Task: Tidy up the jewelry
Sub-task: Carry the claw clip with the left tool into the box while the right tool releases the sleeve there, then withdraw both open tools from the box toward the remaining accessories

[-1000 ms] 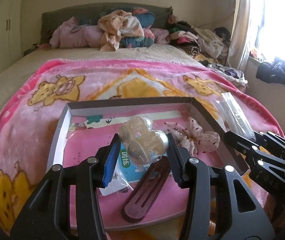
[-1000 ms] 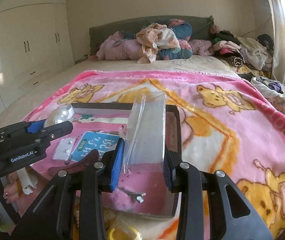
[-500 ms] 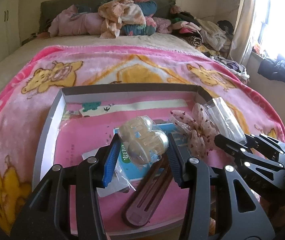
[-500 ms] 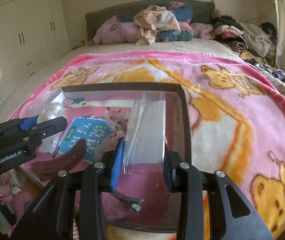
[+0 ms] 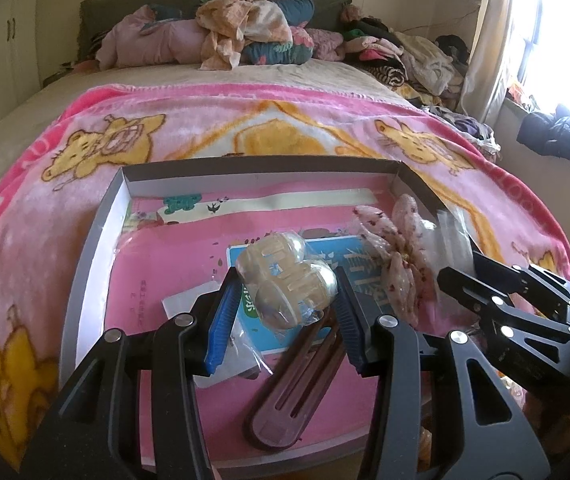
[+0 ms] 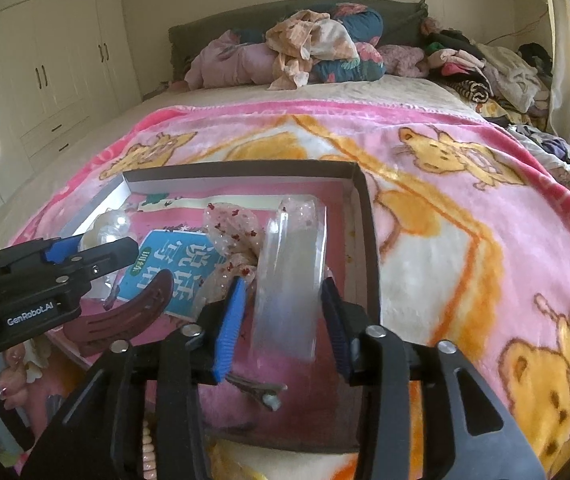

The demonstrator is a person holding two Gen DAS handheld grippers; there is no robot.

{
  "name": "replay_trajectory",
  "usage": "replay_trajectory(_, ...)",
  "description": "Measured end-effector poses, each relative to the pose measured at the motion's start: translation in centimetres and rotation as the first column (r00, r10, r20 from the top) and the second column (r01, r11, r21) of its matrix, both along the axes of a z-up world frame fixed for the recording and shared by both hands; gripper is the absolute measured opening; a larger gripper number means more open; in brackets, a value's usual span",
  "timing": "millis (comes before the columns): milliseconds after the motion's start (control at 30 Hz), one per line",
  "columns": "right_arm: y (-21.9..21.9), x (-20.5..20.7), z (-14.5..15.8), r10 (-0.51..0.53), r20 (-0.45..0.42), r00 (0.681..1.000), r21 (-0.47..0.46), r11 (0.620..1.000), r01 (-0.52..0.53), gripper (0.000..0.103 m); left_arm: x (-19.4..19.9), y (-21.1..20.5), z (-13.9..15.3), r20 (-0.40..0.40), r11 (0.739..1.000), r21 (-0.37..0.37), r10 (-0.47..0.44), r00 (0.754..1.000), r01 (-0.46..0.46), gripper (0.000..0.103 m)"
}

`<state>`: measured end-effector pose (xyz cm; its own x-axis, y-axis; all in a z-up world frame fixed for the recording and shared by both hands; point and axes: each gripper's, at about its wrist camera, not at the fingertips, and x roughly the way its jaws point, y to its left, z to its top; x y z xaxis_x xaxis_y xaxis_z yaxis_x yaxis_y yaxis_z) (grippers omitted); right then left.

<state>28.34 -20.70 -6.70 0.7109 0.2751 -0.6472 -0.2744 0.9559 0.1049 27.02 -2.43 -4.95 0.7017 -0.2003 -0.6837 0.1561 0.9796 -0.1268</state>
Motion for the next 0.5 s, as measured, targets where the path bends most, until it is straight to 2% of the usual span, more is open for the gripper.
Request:
replay_trajectory(133,-0.6,-1.1,1.0,-0.006,0.037,0.999,0.016,1.000,0.006,0.053,-0.3,0.1,0.0,0.007,1.000,0.003,0.001,1.000,-0.001,0.038)
replay_trajectory(167,-0.8,-1.5,1.3,-0.015,0.050,0.999,0.021,1.000,0.014,0.059,-0.4,0.1,0.1,0.012,1.000,0.000,0.002,1.000,-0.002,0.040)
replay_trajectory(200,-0.9,-1.8,1.6,-0.022,0.064,0.998,0.025,0.999,0.021,0.064,-0.6,0.2,0.3,0.017,1.000,-0.001,0.002,1.000,-0.002,0.045)
replay_trajectory(233,-1.0,-2.1,1.8,-0.027,0.077,0.997,0.028,0.999,0.025,0.065,-0.8,0.3,0.5,0.027,1.000,-0.004,0.004,1.000,-0.004,0.053)
replay_trajectory(267,-1.2,-2.5,2.2,-0.031,0.091,0.995,0.030,0.999,0.029,0.067,-0.9,0.3,0.8,0.034,1.000,-0.007,0.005,0.999,-0.005,0.056)
replay_trajectory(367,-1.6,-3.3,3.0,-0.047,0.122,0.991,0.028,0.999,0.044,0.076,-1.6,0.5,1.6,0.060,1.000,-0.014,0.011,0.998,-0.011,0.058)
replay_trajectory(433,-1.9,-3.9,3.6,-0.054,0.143,0.988,0.030,0.998,0.050,0.077,-1.9,0.6,2.2,0.072,1.000,-0.019,0.018,0.997,-0.016,0.064)
replay_trajectory(500,-2.0,-4.4,4.1,-0.061,0.155,0.986,0.031,0.998,0.057,0.082,-2.4,0.8,2.7,0.085,1.000,-0.022,0.023,0.996,-0.021,0.064)
